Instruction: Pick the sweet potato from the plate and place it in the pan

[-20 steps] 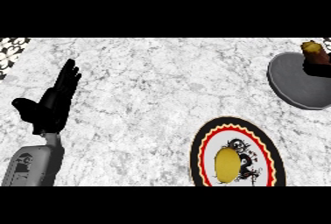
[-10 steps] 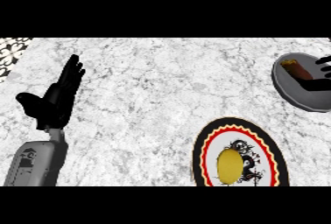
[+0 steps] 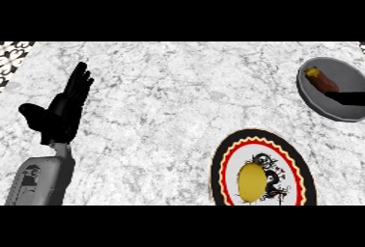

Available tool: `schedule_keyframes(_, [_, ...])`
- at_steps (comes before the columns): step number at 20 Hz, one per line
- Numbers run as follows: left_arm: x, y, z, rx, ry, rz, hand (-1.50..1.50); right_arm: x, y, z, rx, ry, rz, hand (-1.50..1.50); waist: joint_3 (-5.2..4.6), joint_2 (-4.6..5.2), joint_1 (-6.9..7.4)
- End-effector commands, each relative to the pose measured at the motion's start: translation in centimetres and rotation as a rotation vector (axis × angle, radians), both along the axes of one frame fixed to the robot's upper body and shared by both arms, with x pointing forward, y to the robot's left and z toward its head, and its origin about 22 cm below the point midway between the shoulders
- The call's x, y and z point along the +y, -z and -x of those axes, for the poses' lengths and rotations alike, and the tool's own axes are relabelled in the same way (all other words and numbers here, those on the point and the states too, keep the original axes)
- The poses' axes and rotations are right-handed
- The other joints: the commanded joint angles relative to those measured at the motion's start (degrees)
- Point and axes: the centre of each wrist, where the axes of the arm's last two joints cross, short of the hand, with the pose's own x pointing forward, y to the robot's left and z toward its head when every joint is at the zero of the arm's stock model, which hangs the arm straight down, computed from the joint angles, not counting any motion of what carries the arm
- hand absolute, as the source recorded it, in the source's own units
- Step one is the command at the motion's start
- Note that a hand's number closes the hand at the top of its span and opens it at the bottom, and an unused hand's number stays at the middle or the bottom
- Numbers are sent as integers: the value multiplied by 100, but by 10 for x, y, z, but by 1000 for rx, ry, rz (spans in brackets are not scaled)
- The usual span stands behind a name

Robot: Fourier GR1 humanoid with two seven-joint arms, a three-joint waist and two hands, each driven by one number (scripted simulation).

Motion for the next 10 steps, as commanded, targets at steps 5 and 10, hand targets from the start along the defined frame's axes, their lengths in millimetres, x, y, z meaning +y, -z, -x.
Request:
schedule_keyframes(5, [3, 8, 16, 10, -33, -11, 0, -23, 9, 21, -264, 30, -191, -150, -21, -112, -187])
schedule_keyframes(10, [24, 7, 20, 39, -77, -7, 0, -33, 30, 46, -260, -139, -329, -150, -45, -212, -407])
